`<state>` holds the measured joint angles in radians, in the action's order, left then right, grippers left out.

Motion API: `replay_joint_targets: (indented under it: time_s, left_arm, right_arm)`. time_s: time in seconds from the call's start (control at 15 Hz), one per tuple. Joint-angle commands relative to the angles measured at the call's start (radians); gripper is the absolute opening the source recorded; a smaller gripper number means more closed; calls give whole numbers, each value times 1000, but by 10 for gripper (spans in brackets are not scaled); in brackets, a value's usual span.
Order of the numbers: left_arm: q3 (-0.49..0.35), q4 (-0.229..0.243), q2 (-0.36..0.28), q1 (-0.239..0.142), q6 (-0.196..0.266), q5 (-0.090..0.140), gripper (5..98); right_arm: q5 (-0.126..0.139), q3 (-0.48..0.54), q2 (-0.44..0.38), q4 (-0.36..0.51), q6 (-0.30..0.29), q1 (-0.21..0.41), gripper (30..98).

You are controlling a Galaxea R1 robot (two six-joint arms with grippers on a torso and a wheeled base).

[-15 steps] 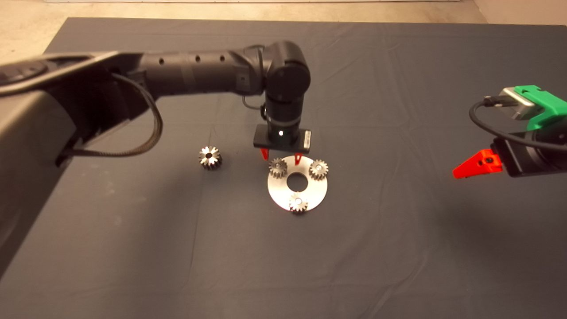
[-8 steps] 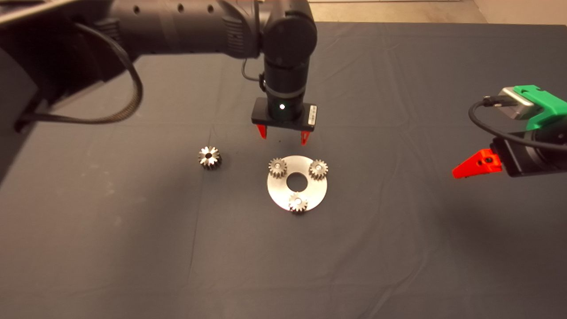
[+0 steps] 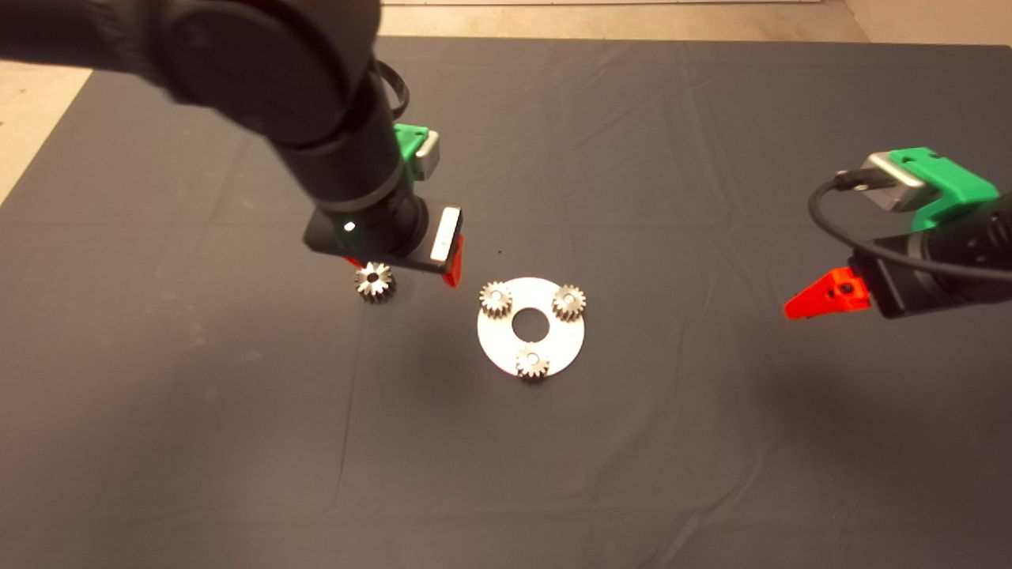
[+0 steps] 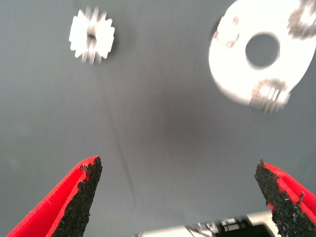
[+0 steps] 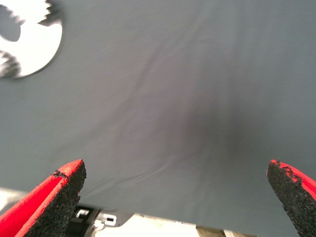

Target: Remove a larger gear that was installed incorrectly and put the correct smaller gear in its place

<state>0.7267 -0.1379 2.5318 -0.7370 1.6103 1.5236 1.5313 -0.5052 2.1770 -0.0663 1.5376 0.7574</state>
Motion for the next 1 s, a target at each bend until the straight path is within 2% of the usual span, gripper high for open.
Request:
replay_joint_targets:
  time_s: [0.0, 0.07, 0.2, 0.33, 0.47, 0.6, 0.73, 0.8, 0.87, 0.93]
  left_arm:
    - [-208, 32, -65, -39, 200, 122, 785]
    - [-243, 32, -63, -38, 220, 127, 804]
    - [-288, 40, -100, -38, 263, 129, 831]
    - [-295, 69, -155, -37, 261, 121, 831]
    - [-302, 78, -169, -38, 268, 119, 831]
    - [-331, 78, -159, -38, 267, 101, 831]
    - [-344, 77, -166, -36, 285, 68, 831]
    - [-342, 78, -172, -36, 295, 68, 831]
    - [-342, 78, -183, -36, 293, 69, 831]
    - [-342, 78, -198, -36, 290, 66, 831]
  right_arm:
    - [10, 71, 70, 25, 119, 33, 971]
    - [10, 73, 102, 26, 147, 33, 971]
    - [10, 74, 197, 27, 226, 33, 971]
    - [10, 73, 328, 25, 336, 28, 971]
    - [10, 73, 400, 28, 420, 28, 971]
    - [6, 74, 415, 35, 431, 25, 971]
    - [0, 76, 415, 42, 430, 25, 971]
    - [-16, 74, 418, 42, 431, 25, 971]
    - [-69, 74, 419, 42, 431, 25, 971]
    - [-163, 76, 416, 43, 428, 25, 971]
